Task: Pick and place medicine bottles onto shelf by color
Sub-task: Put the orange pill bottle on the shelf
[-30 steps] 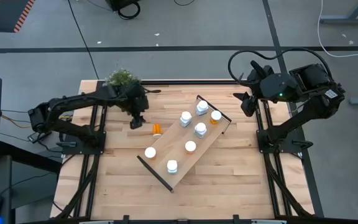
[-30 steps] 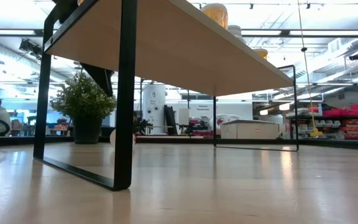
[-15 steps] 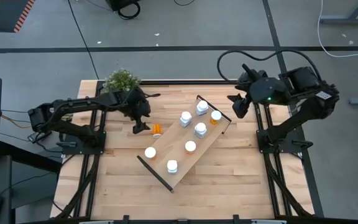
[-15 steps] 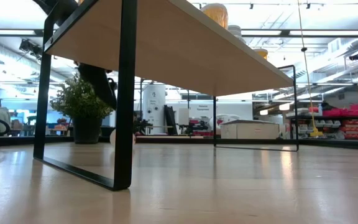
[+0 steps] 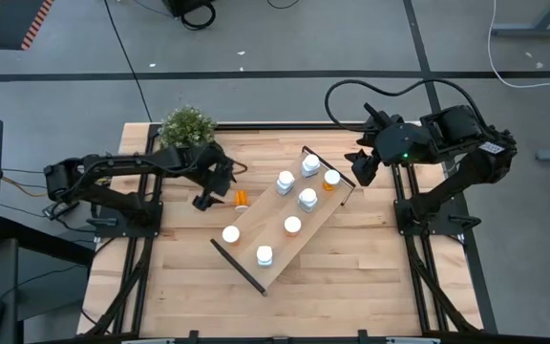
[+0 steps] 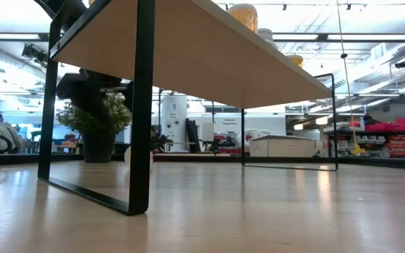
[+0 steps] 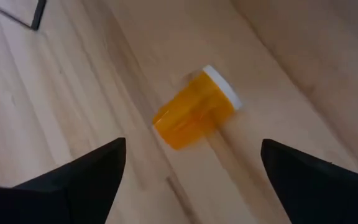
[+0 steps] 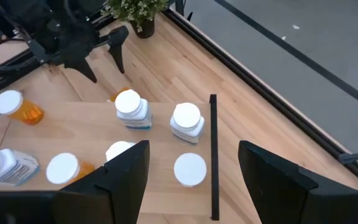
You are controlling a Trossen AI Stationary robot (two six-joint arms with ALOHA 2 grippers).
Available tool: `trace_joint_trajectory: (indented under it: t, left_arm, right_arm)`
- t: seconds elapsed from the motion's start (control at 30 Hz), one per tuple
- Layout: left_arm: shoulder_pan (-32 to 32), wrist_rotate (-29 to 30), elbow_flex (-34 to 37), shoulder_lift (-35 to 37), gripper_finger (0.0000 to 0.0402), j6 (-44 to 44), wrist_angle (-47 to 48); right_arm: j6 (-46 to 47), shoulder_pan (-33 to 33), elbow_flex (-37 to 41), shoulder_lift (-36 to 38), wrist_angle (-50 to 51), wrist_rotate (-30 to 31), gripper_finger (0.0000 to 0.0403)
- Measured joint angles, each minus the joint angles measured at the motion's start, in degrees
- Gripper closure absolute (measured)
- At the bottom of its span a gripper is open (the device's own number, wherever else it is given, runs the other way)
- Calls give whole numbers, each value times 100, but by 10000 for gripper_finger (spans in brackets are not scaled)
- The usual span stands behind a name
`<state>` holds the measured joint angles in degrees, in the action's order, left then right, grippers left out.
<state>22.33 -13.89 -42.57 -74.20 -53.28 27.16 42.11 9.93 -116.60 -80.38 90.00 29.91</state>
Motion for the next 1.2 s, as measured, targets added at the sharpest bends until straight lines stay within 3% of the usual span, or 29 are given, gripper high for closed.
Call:
trace_joint_trajectory:
  t: [0.13,0.5,0.73,1.2]
  left_arm:
    - [-311,470,0,-1,42,-413,1]
    - [-673,472,-7,-671,101,-822,-235]
    - [-760,709,-7,-828,100,-1303,-890]
    - [-785,630,-7,-1141,106,-1794,-734]
  right_arm:
    - [-6,0,0,2,1,0,150]
    - [-180,-2,0,2,2,0,150]
    - [-180,-2,0,2,1,-52,150]
    - [-411,-2,0,2,2,-667,150]
